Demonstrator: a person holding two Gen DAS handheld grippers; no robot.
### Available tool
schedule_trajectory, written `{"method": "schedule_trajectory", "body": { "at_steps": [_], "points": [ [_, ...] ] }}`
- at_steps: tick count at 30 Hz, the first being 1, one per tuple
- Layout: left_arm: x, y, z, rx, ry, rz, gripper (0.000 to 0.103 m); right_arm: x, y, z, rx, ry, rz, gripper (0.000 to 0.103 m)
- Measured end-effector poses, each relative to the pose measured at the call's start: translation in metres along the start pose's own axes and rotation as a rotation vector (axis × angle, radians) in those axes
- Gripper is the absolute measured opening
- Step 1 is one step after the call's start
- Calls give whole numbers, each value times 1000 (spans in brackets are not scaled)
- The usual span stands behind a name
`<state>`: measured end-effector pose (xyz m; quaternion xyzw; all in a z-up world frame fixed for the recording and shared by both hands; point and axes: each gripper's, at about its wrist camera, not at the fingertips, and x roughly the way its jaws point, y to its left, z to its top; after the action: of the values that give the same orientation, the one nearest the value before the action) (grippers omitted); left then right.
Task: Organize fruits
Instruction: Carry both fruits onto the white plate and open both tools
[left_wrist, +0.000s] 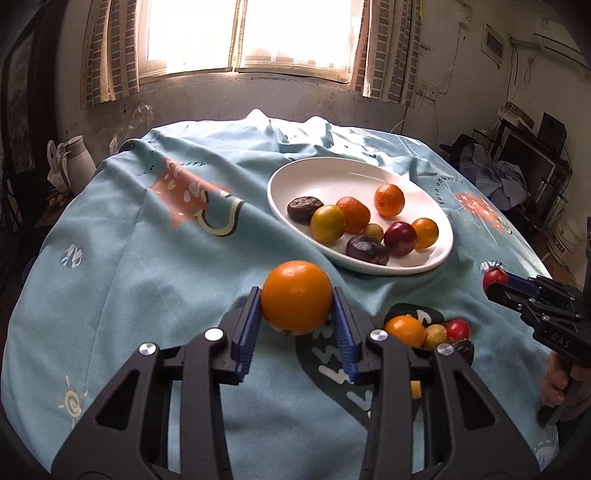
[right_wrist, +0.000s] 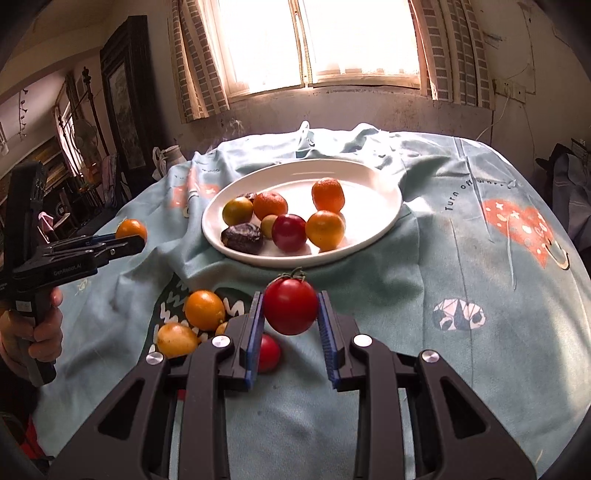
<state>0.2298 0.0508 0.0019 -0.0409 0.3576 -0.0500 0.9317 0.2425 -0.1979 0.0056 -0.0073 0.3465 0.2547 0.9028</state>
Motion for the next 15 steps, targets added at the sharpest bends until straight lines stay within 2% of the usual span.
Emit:
{"method": "schedule_trajectory", "body": {
  "at_steps": [6, 15],
  "points": [
    [36, -35, 48, 59, -33, -14, 38, 34, -26, 38, 116, -54, -5, 29],
    [97, -40, 86, 58, 0, 23, 38, 75, -54, 64, 151, -37, -14, 29]
  ]
}}
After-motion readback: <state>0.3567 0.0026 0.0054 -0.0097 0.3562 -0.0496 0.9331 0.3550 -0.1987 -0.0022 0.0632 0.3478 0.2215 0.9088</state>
